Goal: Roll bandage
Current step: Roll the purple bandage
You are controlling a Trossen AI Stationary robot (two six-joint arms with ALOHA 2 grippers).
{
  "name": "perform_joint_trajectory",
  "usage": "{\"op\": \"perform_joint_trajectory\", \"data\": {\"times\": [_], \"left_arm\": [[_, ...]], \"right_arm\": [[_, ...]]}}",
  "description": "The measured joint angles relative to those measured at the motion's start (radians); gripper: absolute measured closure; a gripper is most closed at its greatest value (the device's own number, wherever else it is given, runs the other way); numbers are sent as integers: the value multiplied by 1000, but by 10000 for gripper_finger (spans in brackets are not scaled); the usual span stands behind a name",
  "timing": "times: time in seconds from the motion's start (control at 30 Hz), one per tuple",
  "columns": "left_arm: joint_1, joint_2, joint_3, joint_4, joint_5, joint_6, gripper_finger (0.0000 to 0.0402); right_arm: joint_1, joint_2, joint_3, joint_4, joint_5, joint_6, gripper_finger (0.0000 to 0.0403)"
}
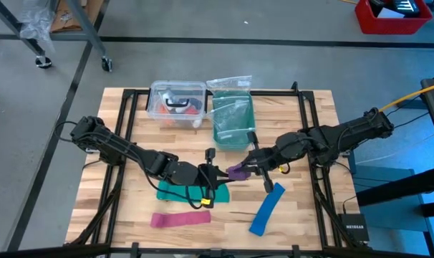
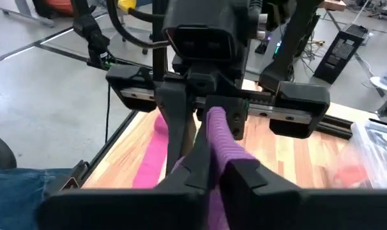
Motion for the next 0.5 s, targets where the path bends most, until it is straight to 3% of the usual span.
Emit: {"op": "perform_joint_trajectory", "data": {"times": [0.27,0.5], "left_arm": [[-30,0,0,0,7,-11,396],[-49,0,0,29,4,-12,396]], "right_arm": [[-1,-1,0,-33,82,-4,261],[-1,-1,0,-59,116,-12,241]]}}
